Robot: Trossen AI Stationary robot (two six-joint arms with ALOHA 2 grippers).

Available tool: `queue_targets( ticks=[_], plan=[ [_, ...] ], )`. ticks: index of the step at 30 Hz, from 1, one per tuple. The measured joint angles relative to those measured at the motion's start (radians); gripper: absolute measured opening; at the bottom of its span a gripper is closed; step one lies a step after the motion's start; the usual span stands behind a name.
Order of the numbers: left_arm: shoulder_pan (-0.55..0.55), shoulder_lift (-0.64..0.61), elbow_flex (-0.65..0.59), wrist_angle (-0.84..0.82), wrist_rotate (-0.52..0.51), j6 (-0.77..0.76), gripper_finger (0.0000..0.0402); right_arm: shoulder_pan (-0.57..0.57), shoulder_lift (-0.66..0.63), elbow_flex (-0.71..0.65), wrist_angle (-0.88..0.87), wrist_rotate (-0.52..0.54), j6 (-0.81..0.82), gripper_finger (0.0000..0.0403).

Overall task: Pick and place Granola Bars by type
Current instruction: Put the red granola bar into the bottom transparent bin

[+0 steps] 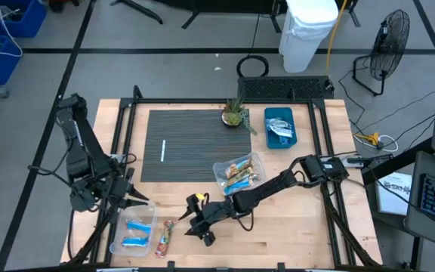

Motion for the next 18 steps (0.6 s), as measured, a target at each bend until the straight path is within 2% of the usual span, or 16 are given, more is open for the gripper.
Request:
queue_targets(
  ticks=[5,9,12,15,18],
  plan=[
    [0.005,0.081,0.000,0.021,0.008,-0.018,0.0056,0.031,-0.121,0.000,-0.191,0.065,0.003,0.0257],
    [0.038,0.141,0.000,0.093,0.035,0.059,0.0056,0.049,-0.248,-0.013,-0.367,0.094,0.041,0.0244],
    [0.071,0.193,0.000,0.207,0.039,0.127,0.0056,0.058,-0.363,-0.094,-0.398,0.095,0.089,0.0224],
    [0.130,0.258,0.000,0.339,0.208,0.237,0.0056,0.060,-0.499,-0.219,-0.394,0.100,0.142,0.0202],
    [0.192,0.337,0.035,0.358,0.368,0.276,0.0043,0.060,-0.643,-0.374,-0.350,0.199,0.202,0.0183]
  ],
)
